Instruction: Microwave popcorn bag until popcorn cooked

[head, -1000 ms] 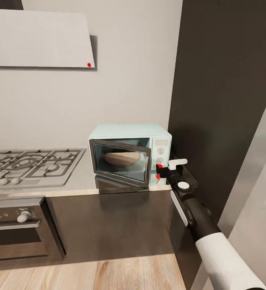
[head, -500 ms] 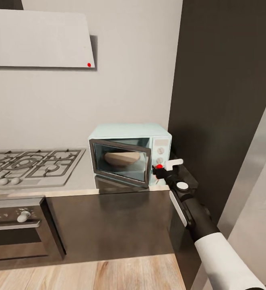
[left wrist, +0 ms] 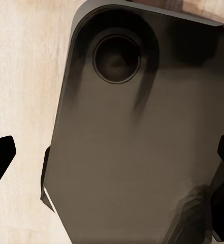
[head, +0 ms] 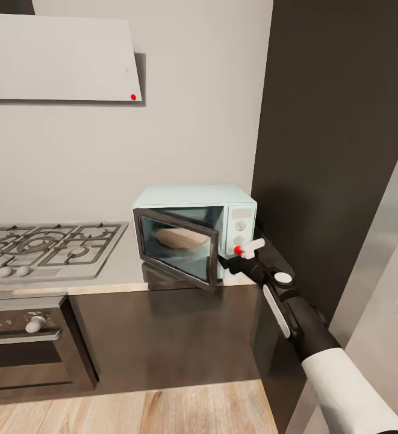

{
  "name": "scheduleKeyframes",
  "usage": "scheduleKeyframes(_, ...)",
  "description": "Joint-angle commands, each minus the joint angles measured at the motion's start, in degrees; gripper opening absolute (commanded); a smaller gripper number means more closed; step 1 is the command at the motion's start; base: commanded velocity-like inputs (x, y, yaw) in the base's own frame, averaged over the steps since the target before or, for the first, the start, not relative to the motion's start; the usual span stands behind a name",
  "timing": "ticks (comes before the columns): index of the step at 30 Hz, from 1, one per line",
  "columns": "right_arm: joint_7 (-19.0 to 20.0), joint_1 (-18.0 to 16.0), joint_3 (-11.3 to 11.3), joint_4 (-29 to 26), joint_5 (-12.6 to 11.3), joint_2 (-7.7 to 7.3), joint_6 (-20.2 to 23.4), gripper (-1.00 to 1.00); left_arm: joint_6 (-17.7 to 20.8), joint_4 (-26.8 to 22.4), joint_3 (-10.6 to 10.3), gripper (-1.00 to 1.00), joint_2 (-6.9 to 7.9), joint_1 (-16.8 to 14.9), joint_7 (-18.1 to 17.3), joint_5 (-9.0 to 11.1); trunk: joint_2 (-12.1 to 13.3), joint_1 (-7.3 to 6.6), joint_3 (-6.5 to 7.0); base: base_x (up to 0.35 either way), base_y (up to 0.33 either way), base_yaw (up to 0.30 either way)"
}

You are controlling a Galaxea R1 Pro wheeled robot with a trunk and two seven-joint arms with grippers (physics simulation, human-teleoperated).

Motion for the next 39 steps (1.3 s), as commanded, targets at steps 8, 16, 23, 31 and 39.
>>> scheduleKeyframes(8, 1.27, -0.03, -0.01, -0.05, -0.21, -0.84, 0.32, 1.0, -0.08, -0.07, -0.02, 1.0, 0.0, 0.02, -0.1, 0.17, -0.03, 0.0, -0.05, -0.011, 0.0, 0.0)
scheduleKeyframes(16, 1.18, 0.01, 0.09, 0.26, -0.32, -0.61, 0.23, 1.0, -0.07, -0.07, 0.09, 1.0, -0.04, 0.01, -0.02, 0.24, -0.03, 0.0, -0.05, -0.262, 0.096, 0.0)
scheduleKeyframes(23, 0.51, -0.02, -0.08, 0.39, -0.23, -0.57, 0.23, 1.0, -0.07, -0.07, 0.09, 1.0, 0.0, -0.01, -0.02, 0.32, -0.03, 0.0, -0.05, -0.109, 0.057, 0.0)
scheduleKeyframes(31, 0.49, -0.03, -0.11, 0.39, -0.21, -0.58, 0.23, 1.0, -0.04, -0.07, 0.09, 1.0, 0.06, 0.02, -0.08, 0.33, -0.03, 0.0, -0.05, 0.031, 0.0, 0.0)
scheduleKeyframes(39, -1.51, -0.02, -4.16, 0.36, -0.01, -0.76, 0.23, 1.0, -0.02, -0.07, 0.09, 1.0, 0.0, 0.02, -0.09, 0.33, -0.03, 0.0, -0.05, 0.123, 0.0, 0.0)
